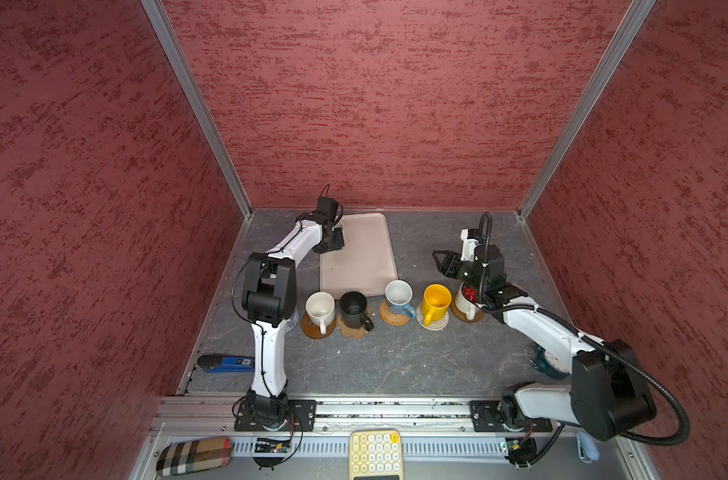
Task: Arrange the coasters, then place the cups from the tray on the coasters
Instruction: 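Close the left gripper on the white speckled mug's handle on the tray, then move the speckled mug across the tray toward the right gripper with the left gripper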
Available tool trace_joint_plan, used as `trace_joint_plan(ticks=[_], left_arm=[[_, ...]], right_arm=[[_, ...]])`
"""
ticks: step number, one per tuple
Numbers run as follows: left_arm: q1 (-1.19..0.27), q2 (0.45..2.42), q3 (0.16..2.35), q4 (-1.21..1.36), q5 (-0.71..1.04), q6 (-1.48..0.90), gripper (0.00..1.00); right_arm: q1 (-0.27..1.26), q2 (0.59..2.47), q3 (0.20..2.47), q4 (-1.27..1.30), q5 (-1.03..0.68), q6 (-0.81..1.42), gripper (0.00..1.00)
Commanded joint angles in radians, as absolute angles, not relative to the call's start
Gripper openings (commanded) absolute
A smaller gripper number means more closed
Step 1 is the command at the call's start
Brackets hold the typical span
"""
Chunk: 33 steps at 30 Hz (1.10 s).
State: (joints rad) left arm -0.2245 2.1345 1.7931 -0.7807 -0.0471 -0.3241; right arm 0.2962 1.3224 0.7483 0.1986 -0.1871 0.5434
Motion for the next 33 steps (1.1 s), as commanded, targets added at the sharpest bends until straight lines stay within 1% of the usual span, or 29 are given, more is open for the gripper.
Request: trace_joint_plan(ticks=[1, 4, 12, 17, 22, 26, 33], left_arm=[[-0.227, 2.162, 1.836, -0.798, -0.059, -0.312, 0.35], [-0.227, 2.178, 1.864, -0.814, -0.064, -0.307, 0.31], [-0.227, 2.173, 1.871, -0.825, -0.063, -0.306, 0.24], [-0.233, 2.163, 1.872, -0.833, -0.051, -0.305, 0.15], [-0.239, 2.170, 1.882, -0.846, -0.049, -0.301, 0.10], [-0.241, 2.163, 1.885, -0.853, -0.045, -0.301, 0.07], [-0.259, 2.139, 1.905, -0.861, -0.037, -0.321, 0.07]], right_arm=[[0.291, 1.323, 0.741, 0.233, -0.173, 0.540, 0.54], [0.291, 1.317, 0.741, 0.229, -0.170, 0.538, 0.55], [0.291, 1.308, 0.733, 0.235, -0.172, 0.540, 0.55], [0.291, 1.301, 0.730, 0.236, -0.178, 0.543, 0.55], [0.291, 1.296, 0.729, 0.236, -0.179, 0.543, 0.56], [0.291, 1.296, 0.727, 0.235, -0.179, 0.543, 0.56], [0.291, 1.296, 0.725, 0.233, -0.174, 0.539, 0.56]])
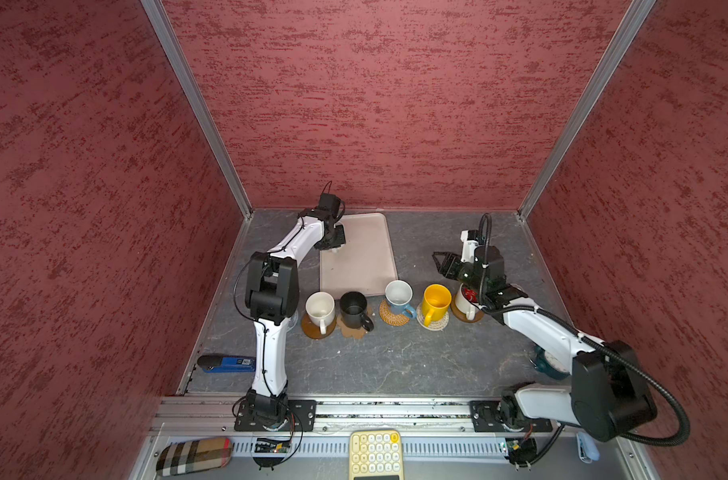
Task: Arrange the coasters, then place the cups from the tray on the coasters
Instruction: 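Move the speckled mug across the tray toward the right gripper with the left gripper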
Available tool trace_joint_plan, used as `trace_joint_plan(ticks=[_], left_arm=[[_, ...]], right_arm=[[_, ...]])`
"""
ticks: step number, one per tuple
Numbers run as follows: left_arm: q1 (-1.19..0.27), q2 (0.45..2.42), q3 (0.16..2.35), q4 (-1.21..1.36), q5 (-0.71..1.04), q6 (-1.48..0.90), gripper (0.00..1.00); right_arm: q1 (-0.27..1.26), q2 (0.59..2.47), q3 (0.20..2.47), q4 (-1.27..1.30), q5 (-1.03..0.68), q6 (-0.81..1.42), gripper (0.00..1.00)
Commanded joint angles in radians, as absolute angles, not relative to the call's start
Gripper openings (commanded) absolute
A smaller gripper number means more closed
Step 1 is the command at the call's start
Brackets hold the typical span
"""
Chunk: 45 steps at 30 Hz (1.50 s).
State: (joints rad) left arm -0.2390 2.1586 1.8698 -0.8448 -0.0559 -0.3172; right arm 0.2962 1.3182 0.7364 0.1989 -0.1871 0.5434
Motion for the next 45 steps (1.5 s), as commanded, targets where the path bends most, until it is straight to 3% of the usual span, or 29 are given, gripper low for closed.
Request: trace_joint_plan(ticks=[1, 9, 29, 45], left_arm=[[-0.263, 2.136, 1.907, -0.861, -0.035, -0.325, 0.07], [-0.318, 2.118, 1.893, -0.847, -0.017, -0.391, 0.00], [-0.438, 2.101, 1.880, -0.805, -0.039, -0.532, 0.00], [-0.508, 2.197, 2.018, -0.844, -0.058, -0.580, 0.01]], right_arm=[[0.291, 1.293, 0.725, 0.232, -0.173, 0.539, 0.57], [0.291, 1.284, 0.720, 0.235, -0.175, 0.539, 0.57], [0.291, 1.253, 0.706, 0.249, -0.201, 0.551, 0.57], [0.293, 1.227, 0.713, 0.230, -0.218, 0.554, 0.60]])
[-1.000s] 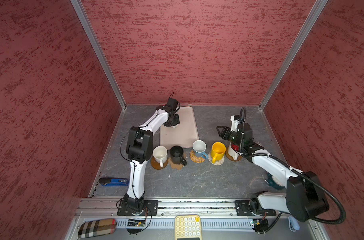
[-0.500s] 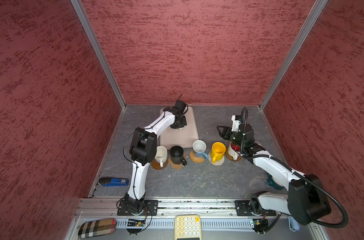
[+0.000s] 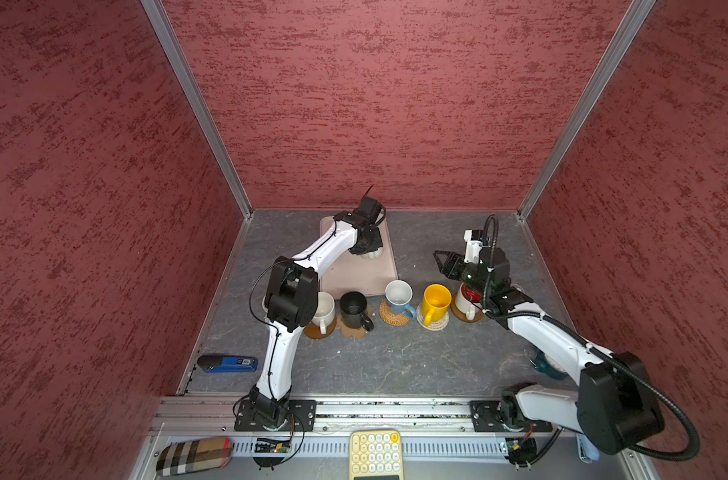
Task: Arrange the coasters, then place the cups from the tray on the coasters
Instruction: 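Move the speckled mug across the tray toward the right gripper with the left gripper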
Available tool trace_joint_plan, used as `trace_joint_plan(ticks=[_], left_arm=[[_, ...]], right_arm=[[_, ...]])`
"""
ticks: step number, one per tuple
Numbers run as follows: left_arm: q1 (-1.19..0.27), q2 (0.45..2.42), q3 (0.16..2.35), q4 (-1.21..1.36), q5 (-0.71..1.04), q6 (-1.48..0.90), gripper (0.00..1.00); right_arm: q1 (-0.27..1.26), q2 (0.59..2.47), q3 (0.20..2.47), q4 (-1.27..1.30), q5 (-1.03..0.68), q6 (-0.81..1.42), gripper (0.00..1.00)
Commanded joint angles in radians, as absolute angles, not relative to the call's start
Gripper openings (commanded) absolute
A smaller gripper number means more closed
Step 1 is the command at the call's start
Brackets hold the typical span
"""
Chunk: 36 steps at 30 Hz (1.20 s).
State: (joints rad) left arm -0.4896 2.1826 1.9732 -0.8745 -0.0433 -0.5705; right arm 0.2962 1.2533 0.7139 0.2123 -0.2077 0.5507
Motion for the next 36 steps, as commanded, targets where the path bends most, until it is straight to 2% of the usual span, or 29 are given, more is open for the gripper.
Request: trace_joint_plan(ticks=[1, 7, 14, 21, 29, 36], left_arm=[[-0.510, 2.202, 2.023, -0.845, -0.059, -0.581, 0.01], [-0.524, 2.219, 2.027, -0.845, -0.053, -0.586, 0.03], [-0.543, 2.224, 2.015, -0.847, -0.060, -0.580, 0.23], [-0.550, 2.224, 1.993, -0.839, -0.059, -0.577, 0.34], [-0.552, 2.199, 1.996, -0.837, -0.067, -0.555, 0.57], [-0.552, 2.131, 1.993, -0.829, -0.068, -0.507, 0.72]], right_arm=[[0.292, 1.226, 0.715, 0.230, -0.220, 0.557, 0.60], [0.293, 1.221, 0.713, 0.230, -0.219, 0.557, 0.60], [0.293, 1.225, 0.713, 0.230, -0.221, 0.558, 0.60], [0.292, 1.229, 0.713, 0.232, -0.224, 0.557, 0.60], [0.293, 1.230, 0.713, 0.229, -0.222, 0.553, 0.62], [0.293, 1.262, 0.747, 0.178, -0.236, 0.516, 0.66]])
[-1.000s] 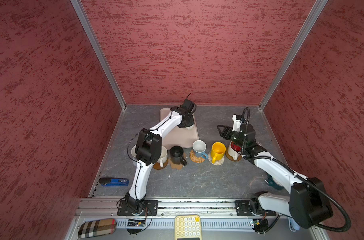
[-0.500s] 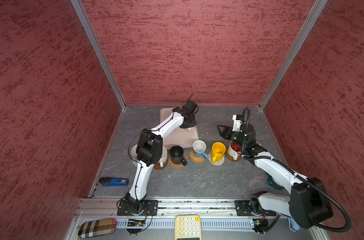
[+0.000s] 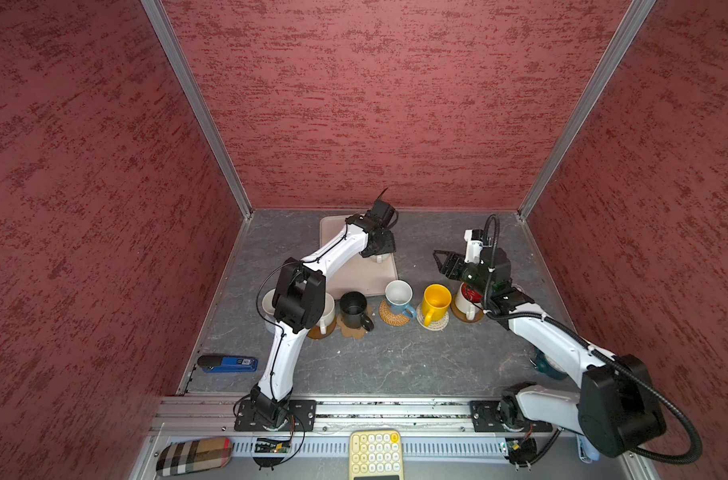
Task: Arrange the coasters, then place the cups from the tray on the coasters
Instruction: 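Move the speckled mug across the tray toward the right gripper with the left gripper, then open the left gripper and withdraw it while the right gripper moves toward the speckled mug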
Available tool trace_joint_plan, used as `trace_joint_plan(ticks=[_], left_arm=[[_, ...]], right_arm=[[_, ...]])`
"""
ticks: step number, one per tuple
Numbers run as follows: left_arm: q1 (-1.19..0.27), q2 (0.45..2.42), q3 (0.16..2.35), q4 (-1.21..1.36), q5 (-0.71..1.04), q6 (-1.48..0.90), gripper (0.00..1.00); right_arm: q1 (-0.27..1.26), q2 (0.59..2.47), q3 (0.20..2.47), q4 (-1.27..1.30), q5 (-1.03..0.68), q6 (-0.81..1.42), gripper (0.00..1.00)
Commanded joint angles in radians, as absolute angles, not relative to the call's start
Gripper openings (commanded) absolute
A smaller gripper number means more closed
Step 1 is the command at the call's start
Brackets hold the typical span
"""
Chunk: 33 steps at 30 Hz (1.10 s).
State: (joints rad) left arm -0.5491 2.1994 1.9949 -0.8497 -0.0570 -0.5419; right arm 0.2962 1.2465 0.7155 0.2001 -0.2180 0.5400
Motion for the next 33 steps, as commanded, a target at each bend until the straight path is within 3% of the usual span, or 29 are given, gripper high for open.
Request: trace_joint_plan(ticks=[1, 6, 25, 33], left_arm=[[-0.552, 2.115, 1.988, -0.823, -0.060, -0.487, 0.73], [-0.556, 2.024, 1.949, -0.811, -0.056, -0.411, 0.81], [-0.456, 1.458, 1.372, -0.589, 0.006, -0.367, 1.00], [-0.418, 1.314, 1.218, -0.607, 0.001, -0.403, 1.00]], right_arm=[[0.293, 1.268, 0.757, 0.161, -0.232, 0.511, 0.66], [0.300, 1.297, 0.817, 0.057, -0.195, 0.465, 0.68], [0.420, 1.443, 1.091, -0.258, 0.048, 0.455, 0.77], [0.486, 1.570, 1.200, -0.276, 0.111, 0.513, 0.79]])
